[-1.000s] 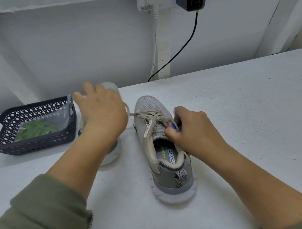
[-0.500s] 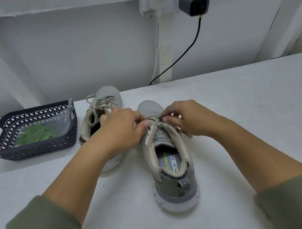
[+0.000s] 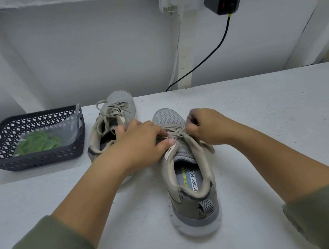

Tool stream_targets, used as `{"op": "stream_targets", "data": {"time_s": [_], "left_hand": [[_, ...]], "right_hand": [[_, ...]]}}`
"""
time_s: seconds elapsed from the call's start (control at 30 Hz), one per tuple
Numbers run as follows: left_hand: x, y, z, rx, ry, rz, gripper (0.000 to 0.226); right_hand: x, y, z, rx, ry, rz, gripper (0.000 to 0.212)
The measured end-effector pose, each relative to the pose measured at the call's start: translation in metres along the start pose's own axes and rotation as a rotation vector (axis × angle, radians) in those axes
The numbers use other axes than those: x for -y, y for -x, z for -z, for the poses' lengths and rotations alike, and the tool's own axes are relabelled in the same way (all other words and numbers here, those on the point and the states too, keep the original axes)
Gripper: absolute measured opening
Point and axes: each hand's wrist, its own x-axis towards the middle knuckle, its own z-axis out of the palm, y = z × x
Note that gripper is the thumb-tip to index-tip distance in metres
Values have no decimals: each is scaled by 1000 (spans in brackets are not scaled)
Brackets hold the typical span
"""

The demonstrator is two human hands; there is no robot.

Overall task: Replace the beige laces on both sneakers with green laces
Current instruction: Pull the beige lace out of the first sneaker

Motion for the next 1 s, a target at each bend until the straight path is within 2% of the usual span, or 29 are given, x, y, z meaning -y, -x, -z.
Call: {"op": "stream_targets", "data": {"time_s": [0.07,0.2,0.3,0.37,0.5,0.6,0.7,0.8,0.87,0.93,1.0], "left_hand": [[-1,0,-1,-4,-5,5,42],[-2,-1,-1,-1,-19,13,42],[-3,-1,-2,4,-31,23,42],[-3,-1,-2,5,-29,27,43],[-4,0,0,13,-37,32,45],[-6,0,1,31,-72,33,45],[-7,0,2,41,-71,42,45],[-8,0,2,43,-78,48,45],[-8,0,2,44,-78,47,45],[-8,0,2,44,-64,48,45],[-7,1,1,38,-49,48,44]], "right_hand": [[-3,2,-3,-10,-47,-68,13],[9,0,5,56,2,89,17],[18,-4,17,172,155,147,11],[22,-7,22,188,247,162,10],[9,-8,12,82,249,37,11],[1,-5,-3,63,271,-26,14],[5,-3,4,49,156,112,27],[7,-5,11,94,287,256,17],[5,-7,10,54,342,322,13],[-1,-7,9,-66,240,254,6],[-7,-6,11,-163,41,14,7]]}}
